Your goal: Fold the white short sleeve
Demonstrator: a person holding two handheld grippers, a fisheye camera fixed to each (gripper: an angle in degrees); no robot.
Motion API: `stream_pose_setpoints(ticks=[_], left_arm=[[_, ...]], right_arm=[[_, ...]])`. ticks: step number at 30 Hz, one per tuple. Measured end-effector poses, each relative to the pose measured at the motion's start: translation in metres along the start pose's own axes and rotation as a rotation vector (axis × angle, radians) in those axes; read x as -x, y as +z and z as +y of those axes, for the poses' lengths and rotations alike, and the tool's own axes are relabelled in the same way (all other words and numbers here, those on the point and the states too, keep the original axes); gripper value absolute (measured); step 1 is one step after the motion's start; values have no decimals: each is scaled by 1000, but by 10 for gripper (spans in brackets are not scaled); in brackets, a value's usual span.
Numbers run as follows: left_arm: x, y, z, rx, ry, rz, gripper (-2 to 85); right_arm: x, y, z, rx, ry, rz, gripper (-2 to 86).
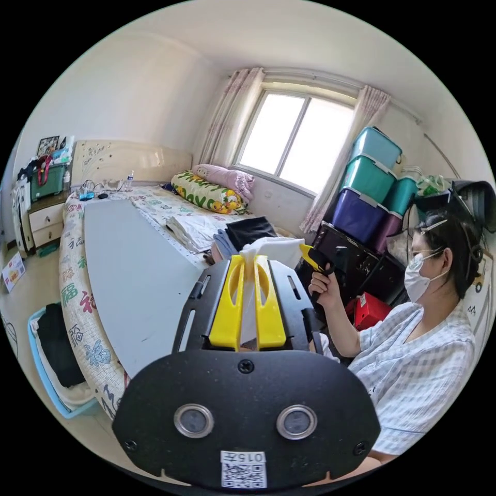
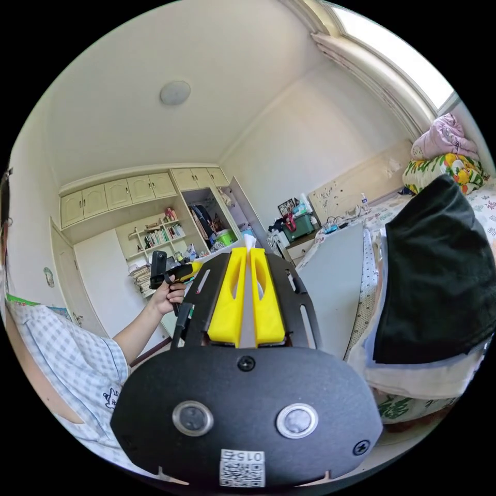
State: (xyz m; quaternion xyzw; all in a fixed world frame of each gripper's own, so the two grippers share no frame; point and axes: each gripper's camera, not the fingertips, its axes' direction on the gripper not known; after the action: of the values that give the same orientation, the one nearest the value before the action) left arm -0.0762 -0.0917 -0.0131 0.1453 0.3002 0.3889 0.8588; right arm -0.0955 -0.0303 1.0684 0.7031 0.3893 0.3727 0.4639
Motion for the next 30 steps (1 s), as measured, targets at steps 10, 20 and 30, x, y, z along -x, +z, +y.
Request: stream_pose_setpoints(ticks=[10,20,30], left_arm=[[-86,15,-23,-1,229,146,8],[-102,89,-121,-61,330,364,8],[7,316,-242,26,104,292,12]], right_arm=[[33,-148,3,-181,-85,60,-2],[56,-245,-90,-284,-307,298,-6],[-137,-150,-234,-90,-78,734,-1]])
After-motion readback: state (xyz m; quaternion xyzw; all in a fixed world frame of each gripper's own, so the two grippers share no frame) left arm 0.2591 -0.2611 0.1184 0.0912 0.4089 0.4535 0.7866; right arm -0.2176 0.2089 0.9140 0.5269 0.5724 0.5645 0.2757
